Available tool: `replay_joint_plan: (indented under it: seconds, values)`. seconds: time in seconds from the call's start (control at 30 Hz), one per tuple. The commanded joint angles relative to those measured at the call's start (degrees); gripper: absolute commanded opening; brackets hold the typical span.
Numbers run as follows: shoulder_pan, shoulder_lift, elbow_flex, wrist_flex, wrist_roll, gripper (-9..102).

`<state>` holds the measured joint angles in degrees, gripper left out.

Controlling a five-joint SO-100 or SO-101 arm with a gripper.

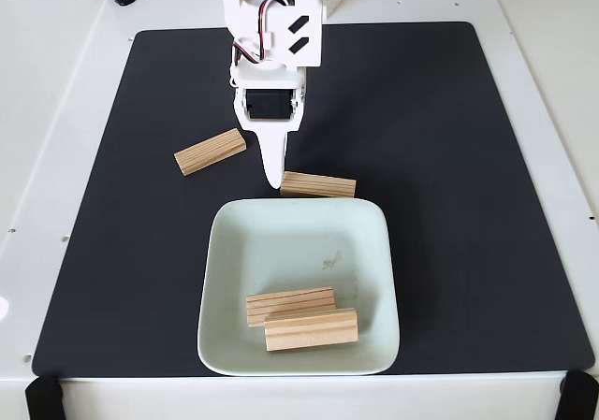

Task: Pick up the wooden block and place them on the plate.

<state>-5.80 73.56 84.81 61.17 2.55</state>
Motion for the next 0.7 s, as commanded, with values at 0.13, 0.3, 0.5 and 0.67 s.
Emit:
replay_joint_plan:
  seconds: [0.13,0.3,0.5,0.67]
  values:
    - [-0.35,0.35,-1.14,-0.62,-0.79,16]
    - [-0.26,-1.67,-1.93,-0.62,-0.88,16]
    - [-0.26,-2.02,-2.02,-0.62,-0.88,16]
    - [-0.35,-1.85,-2.29,-0.62,-0.88,16]
